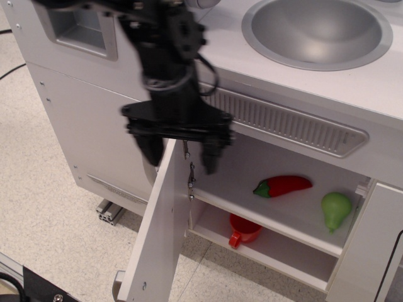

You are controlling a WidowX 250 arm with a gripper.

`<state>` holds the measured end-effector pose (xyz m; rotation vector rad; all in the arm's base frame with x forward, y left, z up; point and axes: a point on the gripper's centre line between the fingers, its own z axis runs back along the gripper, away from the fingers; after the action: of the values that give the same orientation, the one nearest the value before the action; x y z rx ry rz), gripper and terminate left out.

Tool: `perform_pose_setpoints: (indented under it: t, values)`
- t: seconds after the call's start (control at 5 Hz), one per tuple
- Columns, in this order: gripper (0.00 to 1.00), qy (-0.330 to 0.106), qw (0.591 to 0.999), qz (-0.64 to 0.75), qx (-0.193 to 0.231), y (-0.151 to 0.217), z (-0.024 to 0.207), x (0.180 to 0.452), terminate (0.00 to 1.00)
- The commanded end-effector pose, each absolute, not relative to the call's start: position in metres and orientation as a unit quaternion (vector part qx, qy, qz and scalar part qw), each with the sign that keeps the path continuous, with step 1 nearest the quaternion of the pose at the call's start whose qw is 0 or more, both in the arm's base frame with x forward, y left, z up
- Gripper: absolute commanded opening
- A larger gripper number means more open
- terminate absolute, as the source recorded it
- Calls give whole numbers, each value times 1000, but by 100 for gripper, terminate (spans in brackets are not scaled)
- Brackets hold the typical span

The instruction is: Close cabinet

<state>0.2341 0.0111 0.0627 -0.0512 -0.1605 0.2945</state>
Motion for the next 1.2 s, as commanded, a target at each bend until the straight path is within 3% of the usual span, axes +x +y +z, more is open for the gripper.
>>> perform_pose_setpoints:
  t: [0.0, 0.6, 1.0]
  values:
    - [100, -89, 981, 170, -33, 27, 44, 224, 0]
    - [100, -78, 983, 162, -36, -8, 3, 213, 0]
    - [100, -74, 978, 182, -66, -72, -2, 231, 0]
